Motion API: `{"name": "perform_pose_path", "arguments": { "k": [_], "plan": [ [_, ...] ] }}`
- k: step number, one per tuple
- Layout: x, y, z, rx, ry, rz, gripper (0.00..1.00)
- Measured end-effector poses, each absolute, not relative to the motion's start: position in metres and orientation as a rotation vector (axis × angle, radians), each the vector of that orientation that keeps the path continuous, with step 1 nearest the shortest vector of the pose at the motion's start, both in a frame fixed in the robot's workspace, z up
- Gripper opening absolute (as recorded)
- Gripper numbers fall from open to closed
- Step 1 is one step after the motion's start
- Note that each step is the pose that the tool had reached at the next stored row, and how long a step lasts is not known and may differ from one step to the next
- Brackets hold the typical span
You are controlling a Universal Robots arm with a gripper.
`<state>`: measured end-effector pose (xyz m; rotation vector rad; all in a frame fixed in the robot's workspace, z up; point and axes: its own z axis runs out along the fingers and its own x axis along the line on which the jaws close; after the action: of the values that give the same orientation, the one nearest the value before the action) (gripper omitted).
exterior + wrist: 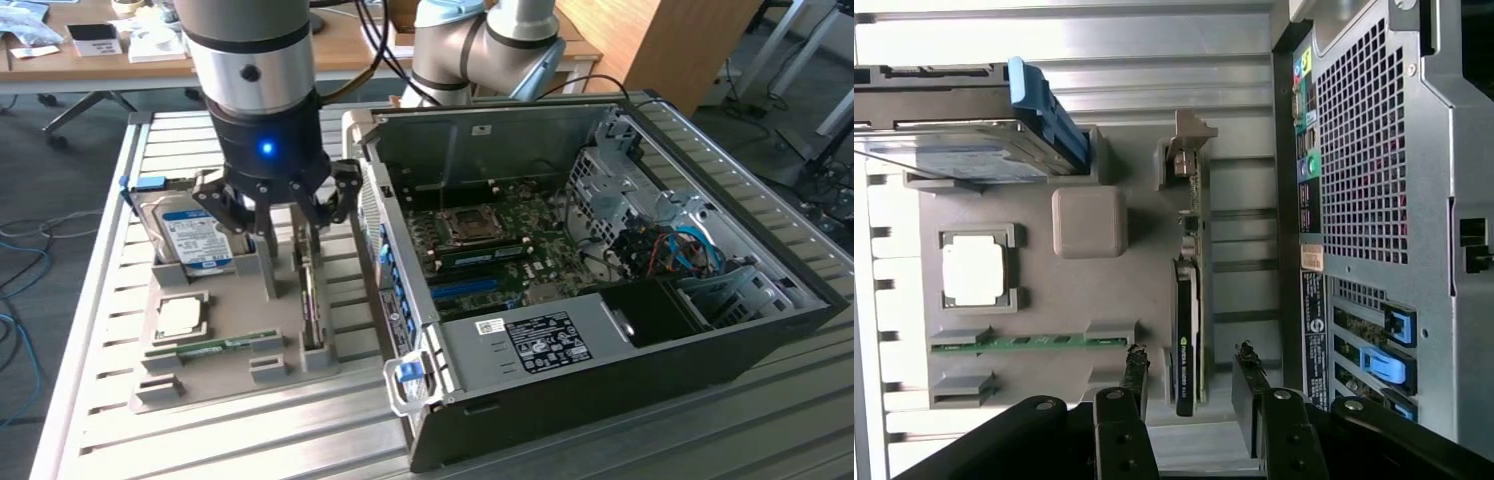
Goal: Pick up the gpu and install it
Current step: 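Pick up the gpu and move the gpu toward the slot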
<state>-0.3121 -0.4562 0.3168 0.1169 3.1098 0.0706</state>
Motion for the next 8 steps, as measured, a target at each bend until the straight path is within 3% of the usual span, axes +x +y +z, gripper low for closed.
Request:
{"name": "perform_pose_path", "arguments": {
  "k": [8],
  "plan": [
    [-0.312,-0.456,0.302,0.117,3.11,0.071,0.47]
  ]
}}
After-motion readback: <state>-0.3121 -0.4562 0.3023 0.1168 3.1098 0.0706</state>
